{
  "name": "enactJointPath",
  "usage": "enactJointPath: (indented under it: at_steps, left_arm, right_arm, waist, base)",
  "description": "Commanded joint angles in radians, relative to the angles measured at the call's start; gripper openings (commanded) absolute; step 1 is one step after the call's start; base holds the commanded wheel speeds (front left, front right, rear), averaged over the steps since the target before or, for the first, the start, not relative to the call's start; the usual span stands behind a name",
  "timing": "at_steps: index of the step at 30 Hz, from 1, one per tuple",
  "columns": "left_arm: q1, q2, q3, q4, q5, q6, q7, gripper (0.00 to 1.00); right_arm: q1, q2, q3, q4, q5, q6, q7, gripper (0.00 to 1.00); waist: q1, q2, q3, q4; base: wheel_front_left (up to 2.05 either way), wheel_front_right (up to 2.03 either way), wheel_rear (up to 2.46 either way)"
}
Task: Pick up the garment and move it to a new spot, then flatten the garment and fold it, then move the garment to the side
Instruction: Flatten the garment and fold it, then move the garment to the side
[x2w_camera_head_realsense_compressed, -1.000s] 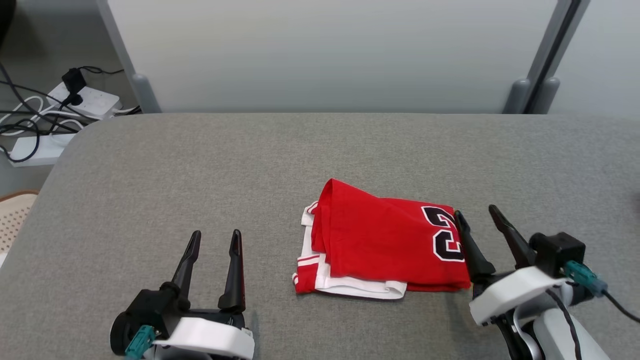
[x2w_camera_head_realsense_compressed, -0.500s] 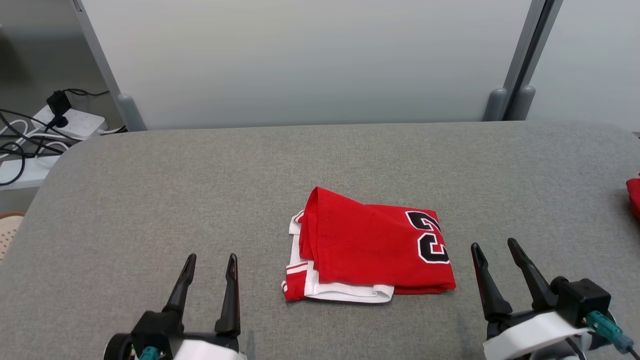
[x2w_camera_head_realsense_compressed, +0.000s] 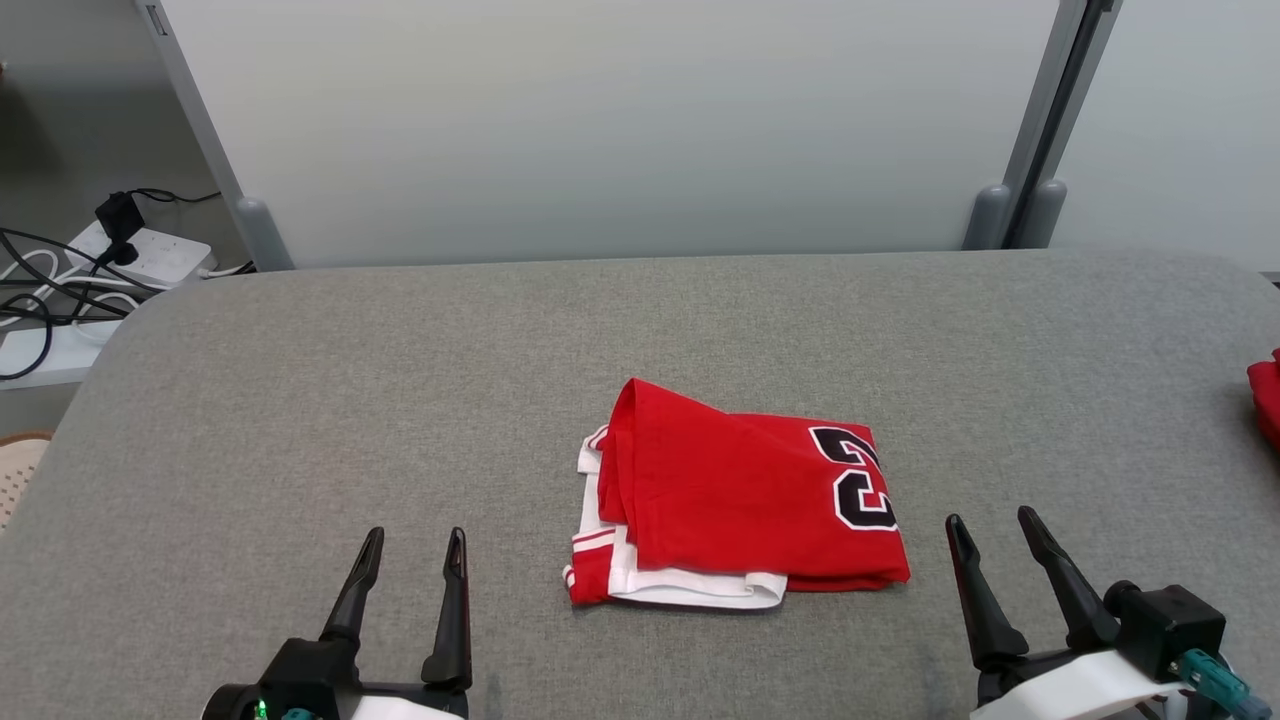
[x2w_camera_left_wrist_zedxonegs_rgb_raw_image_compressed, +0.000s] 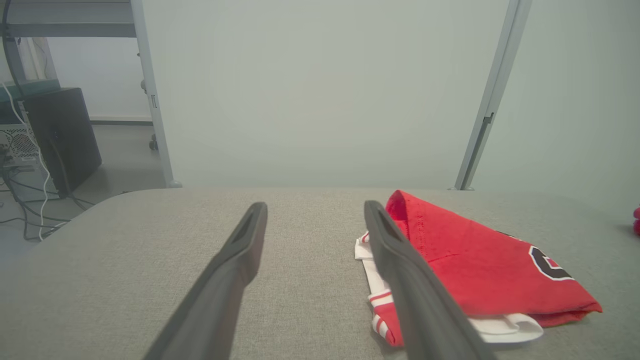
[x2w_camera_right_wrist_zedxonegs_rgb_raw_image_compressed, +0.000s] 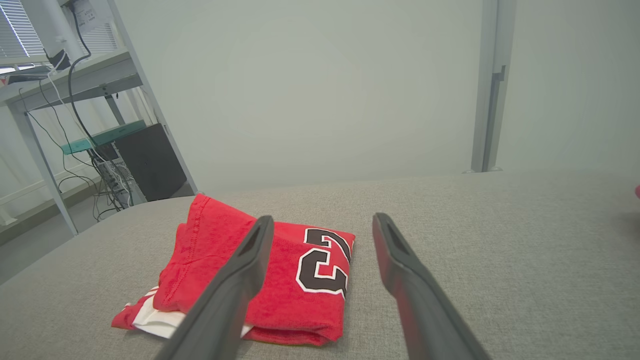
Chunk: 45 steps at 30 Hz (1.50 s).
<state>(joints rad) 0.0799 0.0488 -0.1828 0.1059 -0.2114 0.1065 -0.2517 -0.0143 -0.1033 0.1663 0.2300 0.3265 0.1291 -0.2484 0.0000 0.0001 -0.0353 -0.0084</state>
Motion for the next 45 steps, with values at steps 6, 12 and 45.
enactJointPath:
  at_steps: [6,12,45]
  left_arm:
    - [-0.022,0.001,0.032,-0.017,0.014,-0.005,-0.01,1.0]
    - [-0.027,0.001,0.02,-0.015,0.018,-0.006,-0.01,1.0]
    - [-0.115,0.001,-0.05,-0.038,-0.058,0.003,-0.01,1.0]
  right_arm:
    - [-0.033,-0.005,0.001,-0.006,0.033,0.002,-0.013,1.0]
    - [-0.11,-0.016,0.054,0.133,0.168,0.002,-0.013,1.0]
    - [-0.443,-0.15,0.285,0.574,0.789,0.002,0.289,0.0]
  waist:
    - [0.0,-0.0001,0.005,0.011]
    - [0.0,-0.0001,0.015,0.026]
    - [0.0,-0.0001,0.134,0.19]
  base:
    - [0.0,0.0,0.0]
    - [0.0,0.0,0.0]
    - [0.0,0.0,0.0]
